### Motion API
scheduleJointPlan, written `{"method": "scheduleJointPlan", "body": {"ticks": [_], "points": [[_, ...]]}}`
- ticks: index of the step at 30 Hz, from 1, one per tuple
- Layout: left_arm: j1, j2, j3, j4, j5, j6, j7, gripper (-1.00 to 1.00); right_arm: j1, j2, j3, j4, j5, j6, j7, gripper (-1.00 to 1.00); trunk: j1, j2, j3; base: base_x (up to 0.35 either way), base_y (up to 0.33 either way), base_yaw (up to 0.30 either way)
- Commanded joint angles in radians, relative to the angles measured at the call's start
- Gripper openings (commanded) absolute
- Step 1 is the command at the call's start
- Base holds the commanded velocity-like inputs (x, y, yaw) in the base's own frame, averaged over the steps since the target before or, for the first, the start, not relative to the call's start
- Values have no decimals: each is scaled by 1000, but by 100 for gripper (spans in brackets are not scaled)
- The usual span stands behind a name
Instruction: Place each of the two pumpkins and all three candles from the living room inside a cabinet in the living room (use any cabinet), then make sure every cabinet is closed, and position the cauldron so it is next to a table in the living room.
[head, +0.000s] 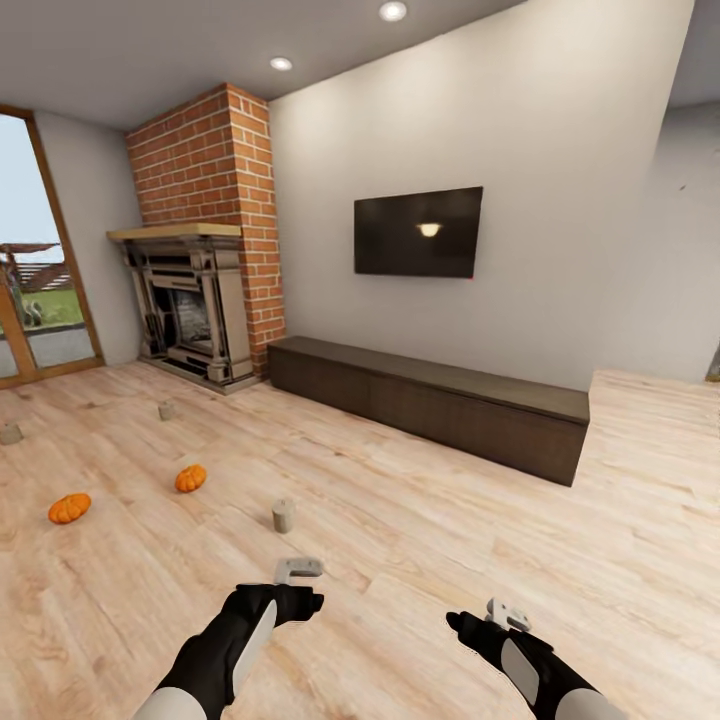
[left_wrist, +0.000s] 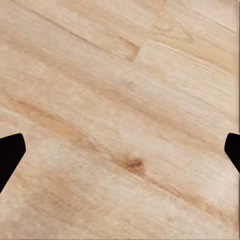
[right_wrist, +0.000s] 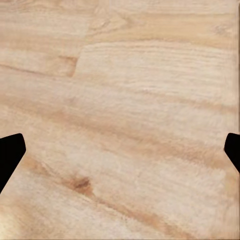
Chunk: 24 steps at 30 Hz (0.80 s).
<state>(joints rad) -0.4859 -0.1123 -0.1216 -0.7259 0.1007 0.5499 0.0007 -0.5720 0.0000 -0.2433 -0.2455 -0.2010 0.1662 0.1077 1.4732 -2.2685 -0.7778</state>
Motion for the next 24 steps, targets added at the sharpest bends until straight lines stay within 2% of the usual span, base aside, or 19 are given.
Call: {"method": "scheduleJointPlan", "body": {"ticks": [1, 8, 16, 24], "points": [[0, 0, -1, -2, 10, 5, 3, 100, 0, 0, -2, -2, -8, 5, 3, 100, 0, 0, -3, 292, -199, -15], [0, 1, -1, -2, 10, 5, -2, 100, 0, 0, -2, -2, -8, 4, 3, 100, 0, 0, -14, 311, -135, -3], [0, 1, -1, -2, 11, 5, -7, 100, 0, 0, -2, 2, -8, 4, 3, 100, 0, 0, -26, 342, -10, 0], [0, 1, 0, -3, 10, 5, -5, 100, 0, 0, -2, 6, -7, -14, 3, 100, 0, 0, -28, 315, 0, 0]]}}
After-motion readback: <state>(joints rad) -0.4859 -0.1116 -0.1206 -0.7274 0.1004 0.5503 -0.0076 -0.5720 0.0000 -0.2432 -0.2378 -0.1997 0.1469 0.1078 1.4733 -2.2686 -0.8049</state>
